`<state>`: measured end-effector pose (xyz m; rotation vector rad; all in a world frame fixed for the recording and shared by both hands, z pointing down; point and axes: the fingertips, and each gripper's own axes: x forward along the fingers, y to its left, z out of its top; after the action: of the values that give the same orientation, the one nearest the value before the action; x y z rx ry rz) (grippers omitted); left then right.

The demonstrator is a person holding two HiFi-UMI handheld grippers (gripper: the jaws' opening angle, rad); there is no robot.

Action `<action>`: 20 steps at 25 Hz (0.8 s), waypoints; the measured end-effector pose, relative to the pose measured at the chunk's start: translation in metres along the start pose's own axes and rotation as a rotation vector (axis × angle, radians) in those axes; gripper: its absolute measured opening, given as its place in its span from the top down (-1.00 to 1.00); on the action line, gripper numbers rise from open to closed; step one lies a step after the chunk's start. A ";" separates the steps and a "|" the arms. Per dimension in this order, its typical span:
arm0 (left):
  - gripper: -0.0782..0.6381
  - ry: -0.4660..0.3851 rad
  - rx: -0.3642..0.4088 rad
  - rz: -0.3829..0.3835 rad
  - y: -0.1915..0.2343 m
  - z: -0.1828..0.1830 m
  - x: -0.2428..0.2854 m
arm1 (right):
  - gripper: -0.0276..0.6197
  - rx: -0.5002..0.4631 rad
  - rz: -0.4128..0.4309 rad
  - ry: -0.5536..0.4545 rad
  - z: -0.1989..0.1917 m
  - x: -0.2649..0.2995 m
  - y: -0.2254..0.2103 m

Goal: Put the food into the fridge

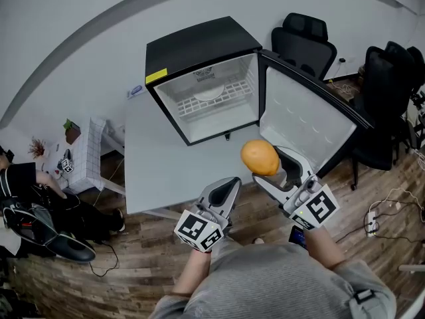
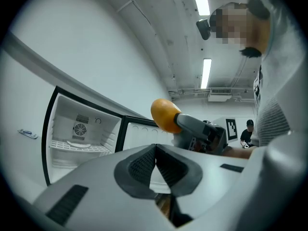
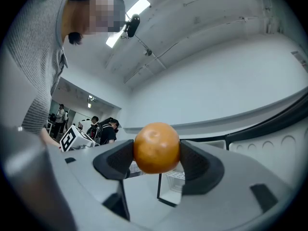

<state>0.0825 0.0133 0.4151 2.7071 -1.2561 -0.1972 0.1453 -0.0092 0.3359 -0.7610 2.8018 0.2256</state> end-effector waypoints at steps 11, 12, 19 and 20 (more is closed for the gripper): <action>0.75 -0.011 0.011 0.020 0.005 0.007 0.000 | -0.05 0.009 -0.001 0.006 -0.003 0.003 -0.004; 0.75 -0.010 0.013 0.019 0.004 0.006 -0.001 | -0.05 0.010 -0.001 0.007 -0.003 0.002 -0.005; 0.75 0.000 0.018 0.034 0.005 0.003 -0.003 | -0.05 0.005 0.009 0.025 -0.006 0.007 -0.005; 0.75 0.001 0.017 0.038 0.007 0.003 -0.004 | -0.05 0.008 0.010 0.026 -0.006 0.008 -0.005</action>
<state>0.0743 0.0116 0.4133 2.6951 -1.3133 -0.1818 0.1398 -0.0189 0.3390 -0.7532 2.8305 0.2074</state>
